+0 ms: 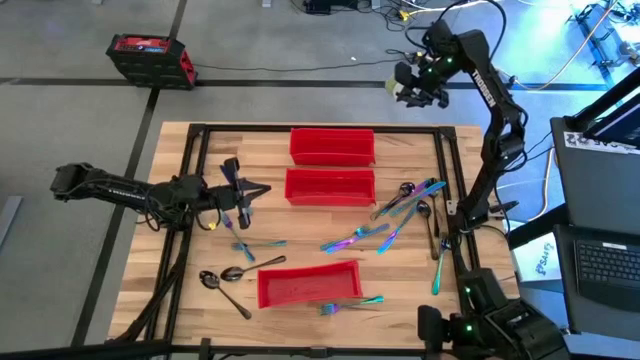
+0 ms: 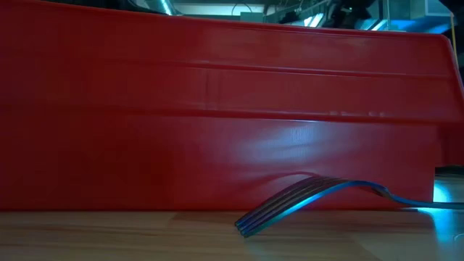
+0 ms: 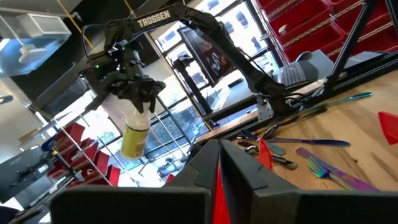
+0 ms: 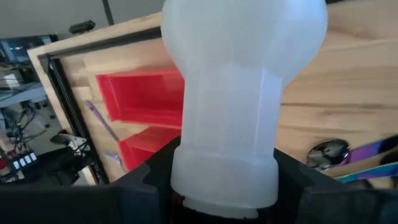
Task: Sort silverware
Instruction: Move the spray bottle to the top right of the table
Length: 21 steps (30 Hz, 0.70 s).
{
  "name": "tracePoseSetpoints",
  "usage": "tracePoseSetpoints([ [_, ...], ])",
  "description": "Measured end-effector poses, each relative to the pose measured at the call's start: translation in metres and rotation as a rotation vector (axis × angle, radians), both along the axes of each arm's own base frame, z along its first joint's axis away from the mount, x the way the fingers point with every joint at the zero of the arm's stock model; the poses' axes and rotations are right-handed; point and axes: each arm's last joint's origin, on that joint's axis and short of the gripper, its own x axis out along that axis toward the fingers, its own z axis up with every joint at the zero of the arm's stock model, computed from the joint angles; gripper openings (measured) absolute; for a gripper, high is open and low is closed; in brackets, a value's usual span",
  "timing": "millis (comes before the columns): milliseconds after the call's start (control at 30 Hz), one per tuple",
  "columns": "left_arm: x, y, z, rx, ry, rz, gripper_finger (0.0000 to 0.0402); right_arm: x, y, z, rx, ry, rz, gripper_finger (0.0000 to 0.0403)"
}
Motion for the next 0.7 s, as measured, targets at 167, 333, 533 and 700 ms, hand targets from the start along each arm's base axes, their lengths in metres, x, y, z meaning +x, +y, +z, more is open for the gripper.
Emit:
tracePoseSetpoints([
  [167, 0.0, 0.0, -0.002, 0.002, 0.023, 0.0, 0.0001, 0.006, 0.004, 0.0, 0.047, -0.027, -0.021, 0.0149],
  [333, 0.0, 0.0, -0.002, 0.005, 0.025, 0.001, 0.0001, 0.009, 0.004, -0.004, 0.109, -0.021, -0.083, 0.0148],
  [533, 0.0, 0.003, -0.002, -0.006, 0.019, 0.014, 0.0001, 0.019, 0.009, -0.017, 0.139, 0.096, -0.127, 0.0145],
  [700, 0.0, 0.003, -0.002, -0.008, 0.018, 0.018, 0.0001, 0.041, 0.023, -0.026, 0.258, 0.058, -0.093, 0.0144],
])
